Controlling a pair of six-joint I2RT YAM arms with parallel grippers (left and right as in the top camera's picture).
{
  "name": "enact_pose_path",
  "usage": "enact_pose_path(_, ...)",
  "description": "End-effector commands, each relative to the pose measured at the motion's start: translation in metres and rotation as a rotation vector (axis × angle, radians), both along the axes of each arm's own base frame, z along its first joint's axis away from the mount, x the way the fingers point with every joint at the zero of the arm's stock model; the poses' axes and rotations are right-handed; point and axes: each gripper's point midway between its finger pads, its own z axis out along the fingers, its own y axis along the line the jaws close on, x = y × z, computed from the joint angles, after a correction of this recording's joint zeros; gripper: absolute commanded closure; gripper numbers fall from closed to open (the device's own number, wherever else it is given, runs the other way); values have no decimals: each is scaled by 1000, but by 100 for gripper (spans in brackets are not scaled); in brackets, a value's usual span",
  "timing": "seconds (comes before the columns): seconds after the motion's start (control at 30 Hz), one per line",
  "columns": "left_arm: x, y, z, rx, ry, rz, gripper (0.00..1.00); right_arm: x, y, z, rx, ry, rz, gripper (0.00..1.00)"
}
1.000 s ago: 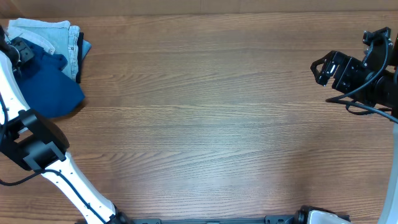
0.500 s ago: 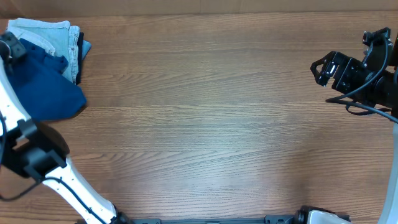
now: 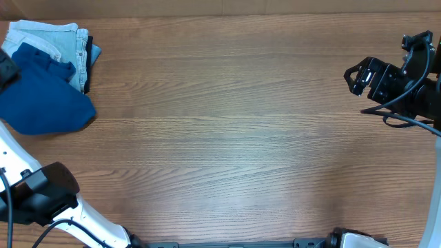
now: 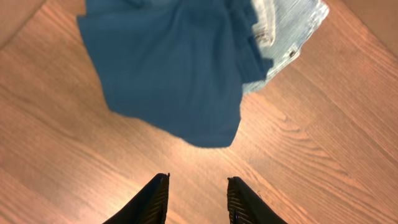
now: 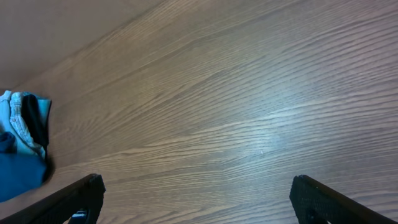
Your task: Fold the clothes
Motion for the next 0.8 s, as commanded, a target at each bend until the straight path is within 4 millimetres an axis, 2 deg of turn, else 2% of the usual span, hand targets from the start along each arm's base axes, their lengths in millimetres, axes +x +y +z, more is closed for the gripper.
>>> enact_pose_path(0.0, -27, -21, 60, 65, -131, -29, 64, 1, 0, 10, -5, -35, 5, 0)
enact_pose_path(0.07, -48, -32, 83, 101, -162, -11, 63, 1, 0, 10, -5, -34, 5, 0)
enact_pose_path(0.2, -105, -43, 123, 200, -197, 143, 59, 0, 0, 10, -4, -30, 5, 0)
enact_pose_path(0.27, -121, -51, 135, 223, -231, 170, 53, 1, 0, 10, -5, -31, 5, 0)
enact_pose_path(0.33, -136, -54, 138, 250, -230, 199, 43, 1, 0, 10, -5, -31, 5, 0)
enact_pose_path(0.37, -144, -53, 136, 261, -211, 227, 34, 0, 0, 10, -5, -30, 5, 0)
enact_pose_path(0.4, -146, -52, 132, 259, -199, 244, 29, 0, 0, 10, -5, -30, 5, 0)
enact_pose_path(0.47, -148, -47, 121, 246, -161, 258, 25, 0, 0, 10, -4, -29, 5, 0)
enact_pose_path(0.57, -149, -29, 91, 200, -94, 295, 19, 0, 0, 9, -4, -27, 5, 0)
enact_pose_path(0.77, -117, 0, 27, -17, -183, 103, 16, -1, 1, 9, -4, -25, 5, 0)
